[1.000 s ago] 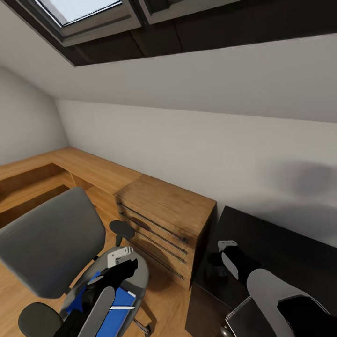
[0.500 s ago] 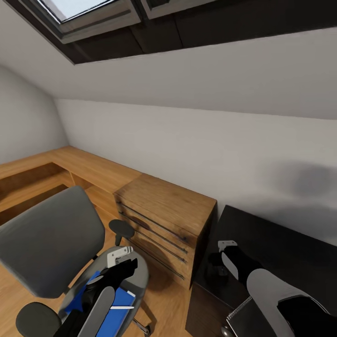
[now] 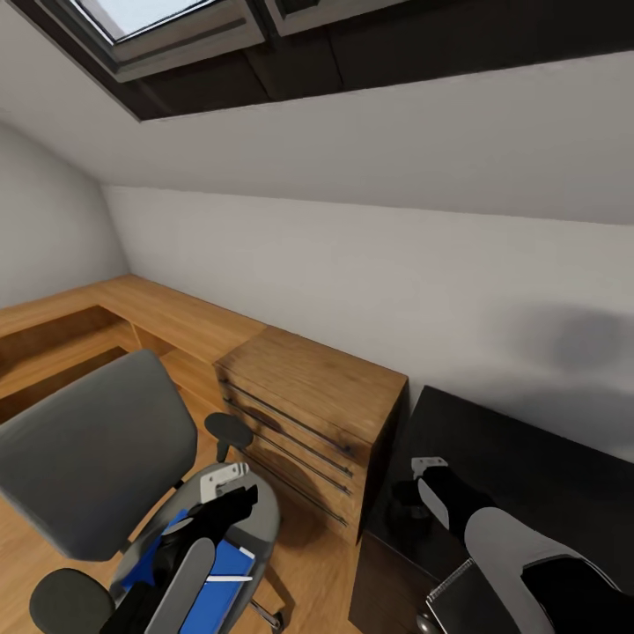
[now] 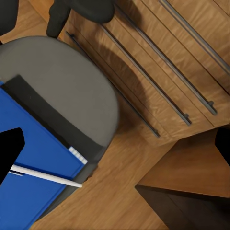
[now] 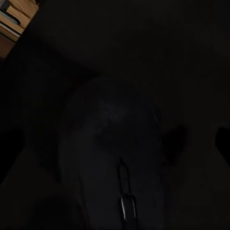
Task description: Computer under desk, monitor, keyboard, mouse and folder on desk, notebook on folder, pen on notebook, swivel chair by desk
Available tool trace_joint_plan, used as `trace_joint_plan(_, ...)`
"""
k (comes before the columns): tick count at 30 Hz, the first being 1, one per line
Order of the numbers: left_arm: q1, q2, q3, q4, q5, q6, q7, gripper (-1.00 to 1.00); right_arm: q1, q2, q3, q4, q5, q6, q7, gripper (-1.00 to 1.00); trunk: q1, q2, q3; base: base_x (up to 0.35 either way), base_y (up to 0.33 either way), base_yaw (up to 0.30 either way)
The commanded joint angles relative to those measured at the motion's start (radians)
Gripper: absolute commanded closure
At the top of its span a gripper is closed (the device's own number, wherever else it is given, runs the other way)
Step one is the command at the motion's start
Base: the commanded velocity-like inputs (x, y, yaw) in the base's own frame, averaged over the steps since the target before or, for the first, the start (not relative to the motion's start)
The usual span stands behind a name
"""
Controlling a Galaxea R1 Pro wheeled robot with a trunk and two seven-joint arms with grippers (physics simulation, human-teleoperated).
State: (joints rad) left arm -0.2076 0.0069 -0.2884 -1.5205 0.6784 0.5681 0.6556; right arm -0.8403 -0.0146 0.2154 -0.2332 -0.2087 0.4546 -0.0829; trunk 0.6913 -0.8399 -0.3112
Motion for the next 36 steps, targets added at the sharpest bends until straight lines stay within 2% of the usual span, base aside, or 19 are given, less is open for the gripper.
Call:
trace_joint_plan(1, -0.001, 0.001, -0.001, -0.005, 0.009, 0.001, 0.01, -1.0, 0.0, -0.001, 0.007, -0.001, -0.011, 0.006, -0.006, -1.0, 0.004, -0.008, -0.004, 0.0, 0.0, 0.0)
trace_joint_plan(6, -0.001, 0.001, 0.0, -0.012, 0.009, 0.001, 0.01, -1.0, 0.0, -0.001, 0.008, 0.0, -0.011, 0.006, -0.006, -1.0, 0.023, -0.043, -0.02, 0.0, 0.0, 0.0)
trace_joint_plan(9, -0.001, 0.001, 0.0, -0.014, 0.01, 0.002, 0.01, -1.0, 0.0, -0.001, 0.007, 0.0, -0.011, 0.006, -0.006, -1.0, 0.023, -0.043, -0.02, 0.0, 0.0, 0.0)
trace_joint_plan(15, -0.001, 0.002, 0.0, -0.015, 0.04, 0.002, 0.01, -1.0, 0.0, -0.001, 0.007, 0.0, -0.011, 0.006, -0.006, -1.0, 0.023, -0.043, -0.02, 0.0, 0.0, 0.0)
trace_joint_plan(17, -0.001, 0.002, 0.001, -0.015, 0.046, 0.003, 0.01, -1.0, 0.0, -0.001, 0.007, 0.0, -0.01, 0.006, -0.006, -1.0, 0.031, -0.057, -0.026, 0.0, 0.0, 0.0)
trace_joint_plan(20, -0.001, 0.002, 0.001, -0.015, 0.049, 0.003, 0.011, -1.0, 0.0, -0.001, 0.007, 0.0, -0.01, 0.006, -0.006, -1.0, 0.042, -0.078, -0.036, 0.0, 0.0, 0.0)
trace_joint_plan(28, -0.001, 0.002, 0.002, -0.015, 0.052, 0.003, 0.012, -1.0, 0.0, -0.001, 0.007, -0.001, -0.009, 0.004, -0.007, -1.0, 0.042, -0.078, -0.036, 0.0, 0.0, 0.0)
trace_joint_plan(29, -0.001, 0.002, 0.002, -0.015, 0.052, 0.003, 0.012, -1.0, 0.0, -0.001, 0.007, -0.001, -0.009, 0.004, -0.007, 1.0, 0.042, -0.078, -0.036, 0.0, 0.0, 0.0)
trace_joint_plan(36, -0.001, 0.002, 0.002, -0.015, 0.052, 0.003, 0.012, -1.0, 0.0, -0.001, 0.007, -0.001, -0.009, 0.004, -0.007, 1.0, 0.042, -0.078, -0.036, 0.0, 0.0, 0.0)
